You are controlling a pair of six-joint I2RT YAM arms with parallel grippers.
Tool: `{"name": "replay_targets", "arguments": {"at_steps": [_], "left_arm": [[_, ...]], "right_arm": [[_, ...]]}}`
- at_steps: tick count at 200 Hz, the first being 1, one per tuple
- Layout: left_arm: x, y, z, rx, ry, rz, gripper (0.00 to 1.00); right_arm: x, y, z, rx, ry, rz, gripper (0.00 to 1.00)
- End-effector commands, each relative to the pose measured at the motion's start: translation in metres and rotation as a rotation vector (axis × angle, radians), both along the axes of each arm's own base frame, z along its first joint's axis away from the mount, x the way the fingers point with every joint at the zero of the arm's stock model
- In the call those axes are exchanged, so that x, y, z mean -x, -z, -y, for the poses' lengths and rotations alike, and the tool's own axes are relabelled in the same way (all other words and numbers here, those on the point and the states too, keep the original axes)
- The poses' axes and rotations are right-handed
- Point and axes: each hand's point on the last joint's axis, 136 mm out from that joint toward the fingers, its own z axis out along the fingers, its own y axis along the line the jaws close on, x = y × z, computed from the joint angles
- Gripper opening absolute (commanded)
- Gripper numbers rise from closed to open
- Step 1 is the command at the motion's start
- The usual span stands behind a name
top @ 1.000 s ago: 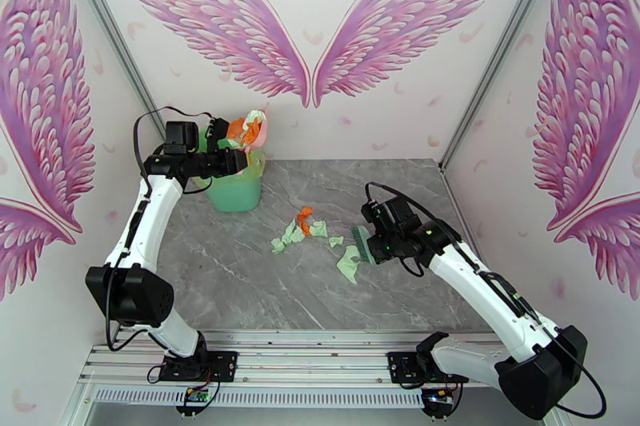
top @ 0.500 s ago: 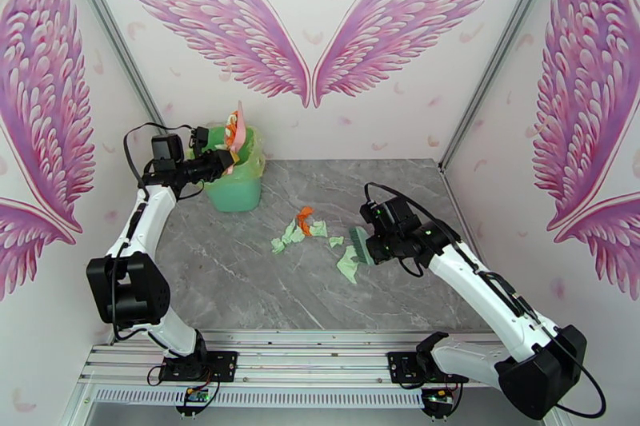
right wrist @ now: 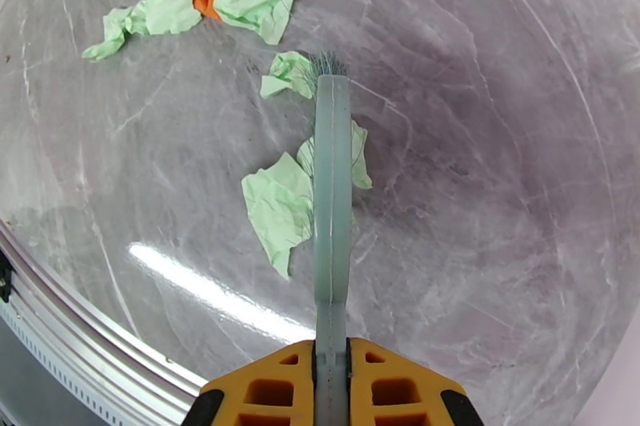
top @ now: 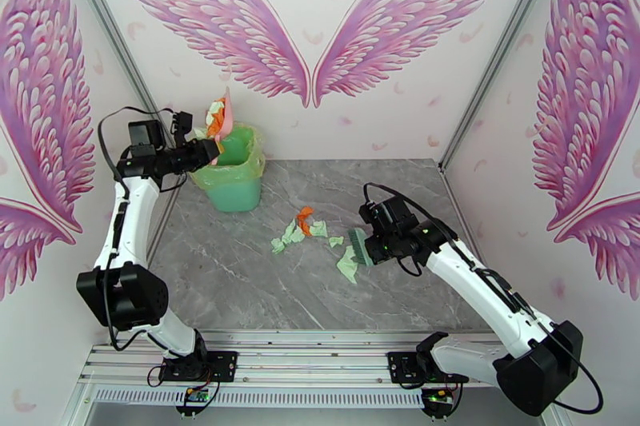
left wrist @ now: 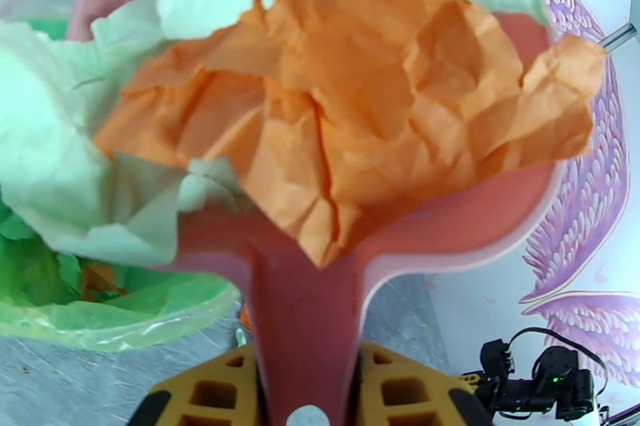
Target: Sweep away the paper scraps from the table
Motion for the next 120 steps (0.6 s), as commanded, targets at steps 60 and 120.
{"name": "replay_targets", "arguments": {"at_steps": [60, 120], "left_arm": [[0.018, 0.078, -0.057, -0.454, -0.095, -0.307, 0.00], [0.006, 0.066, -0.071, -0.727, -0.173, -0.308, 0.00]], "right_arm": [[-0.002, -0.010, -0.004, -0.013, -0.025, 0.024, 0.00], [0.005, -0.002, 0.000, -0.003, -0.026, 0.011, 0.00]]}}
